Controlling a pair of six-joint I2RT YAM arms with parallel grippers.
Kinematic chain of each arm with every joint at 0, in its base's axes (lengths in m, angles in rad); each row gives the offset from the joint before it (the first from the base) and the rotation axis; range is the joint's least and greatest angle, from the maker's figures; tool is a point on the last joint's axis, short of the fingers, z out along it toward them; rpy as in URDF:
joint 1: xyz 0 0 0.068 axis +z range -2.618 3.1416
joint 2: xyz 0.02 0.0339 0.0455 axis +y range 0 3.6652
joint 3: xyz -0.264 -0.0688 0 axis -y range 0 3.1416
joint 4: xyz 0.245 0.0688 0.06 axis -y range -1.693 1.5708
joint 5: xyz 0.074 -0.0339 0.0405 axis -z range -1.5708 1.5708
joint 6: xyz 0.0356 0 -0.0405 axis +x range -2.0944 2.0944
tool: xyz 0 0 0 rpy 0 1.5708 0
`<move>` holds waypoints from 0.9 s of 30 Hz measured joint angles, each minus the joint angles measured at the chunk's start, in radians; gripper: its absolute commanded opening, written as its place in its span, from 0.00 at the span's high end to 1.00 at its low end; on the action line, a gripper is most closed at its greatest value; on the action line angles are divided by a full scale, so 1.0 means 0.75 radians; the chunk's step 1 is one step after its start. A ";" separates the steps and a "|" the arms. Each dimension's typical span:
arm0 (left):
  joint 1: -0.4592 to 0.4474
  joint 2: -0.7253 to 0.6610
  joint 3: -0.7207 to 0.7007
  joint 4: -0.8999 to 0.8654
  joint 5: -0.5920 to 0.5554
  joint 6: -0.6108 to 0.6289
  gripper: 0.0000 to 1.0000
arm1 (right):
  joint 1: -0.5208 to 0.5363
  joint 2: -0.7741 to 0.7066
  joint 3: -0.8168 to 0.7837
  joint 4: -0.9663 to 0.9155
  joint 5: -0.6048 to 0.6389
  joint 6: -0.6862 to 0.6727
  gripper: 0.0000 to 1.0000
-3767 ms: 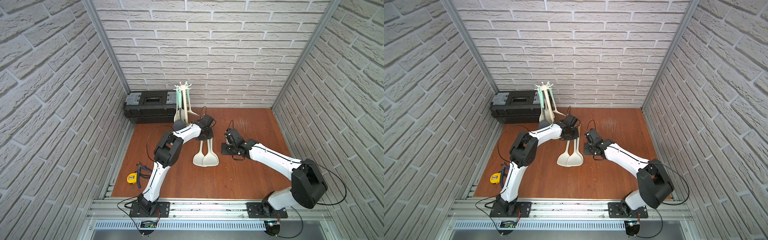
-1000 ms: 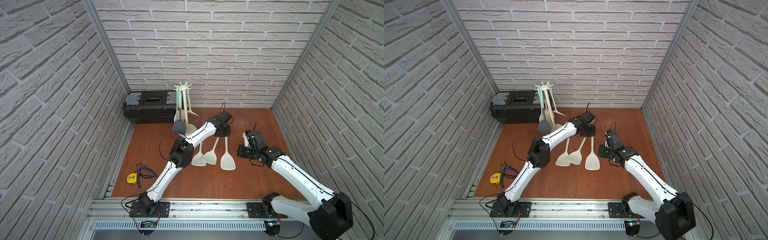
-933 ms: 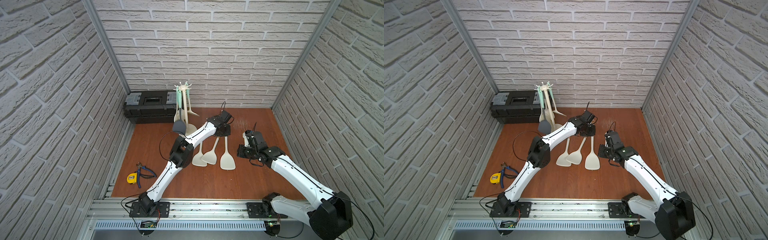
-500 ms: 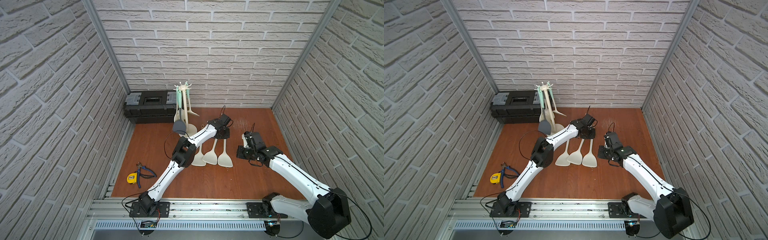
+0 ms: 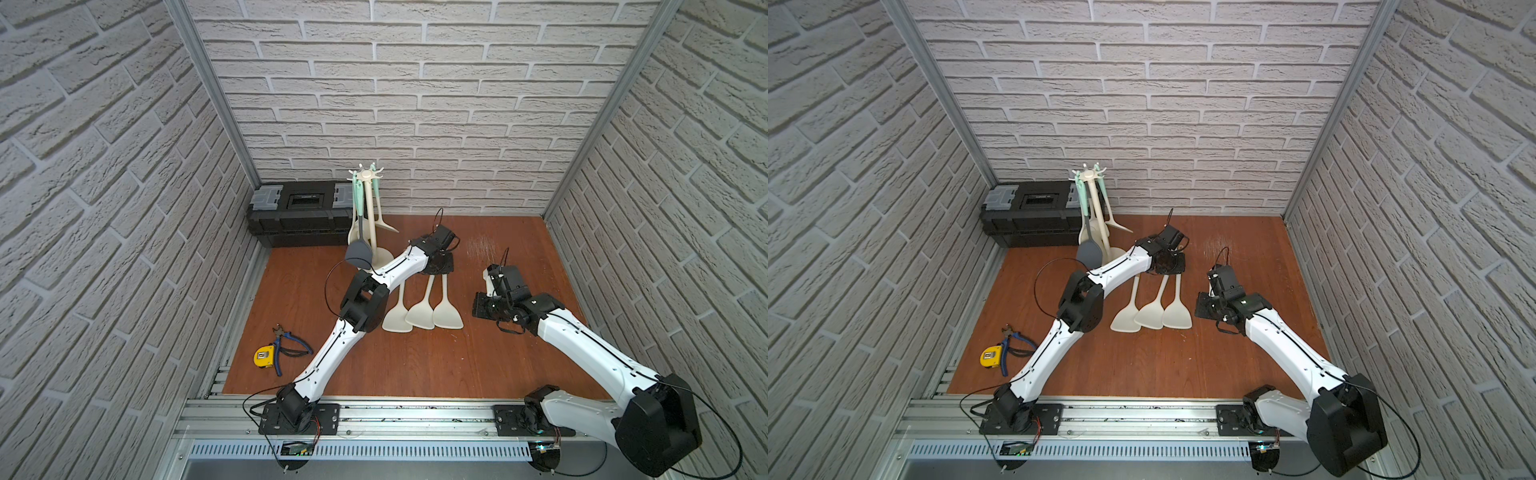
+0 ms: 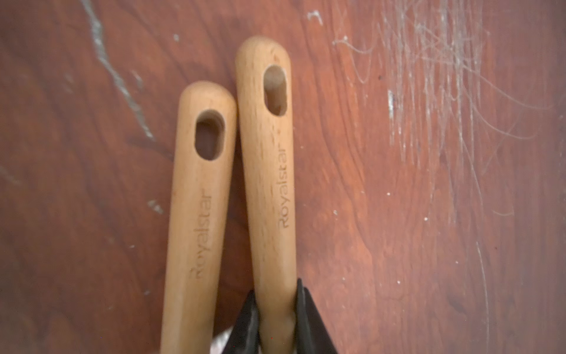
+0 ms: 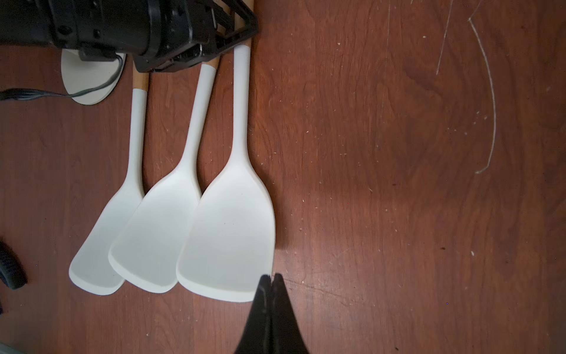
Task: Take the spatula off the kitchen utensil rack
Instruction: Place the spatula at the center of the board.
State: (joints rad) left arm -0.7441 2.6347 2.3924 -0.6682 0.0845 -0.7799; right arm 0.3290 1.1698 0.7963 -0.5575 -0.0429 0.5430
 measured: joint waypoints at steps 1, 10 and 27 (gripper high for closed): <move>0.003 -0.004 -0.007 0.003 -0.003 -0.002 1.00 | 0.000 0.004 -0.002 0.000 -0.002 0.000 0.97; 0.022 -0.040 -0.069 0.017 -0.033 -0.013 1.00 | 0.000 0.006 -0.008 0.002 -0.008 0.001 0.97; 0.056 -0.086 -0.148 0.039 -0.051 -0.036 1.00 | 0.000 0.006 -0.025 0.022 -0.011 0.000 0.97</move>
State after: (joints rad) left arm -0.7017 2.5702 2.2814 -0.6392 0.0460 -0.8066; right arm 0.3290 1.1744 0.7776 -0.5411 -0.0509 0.5430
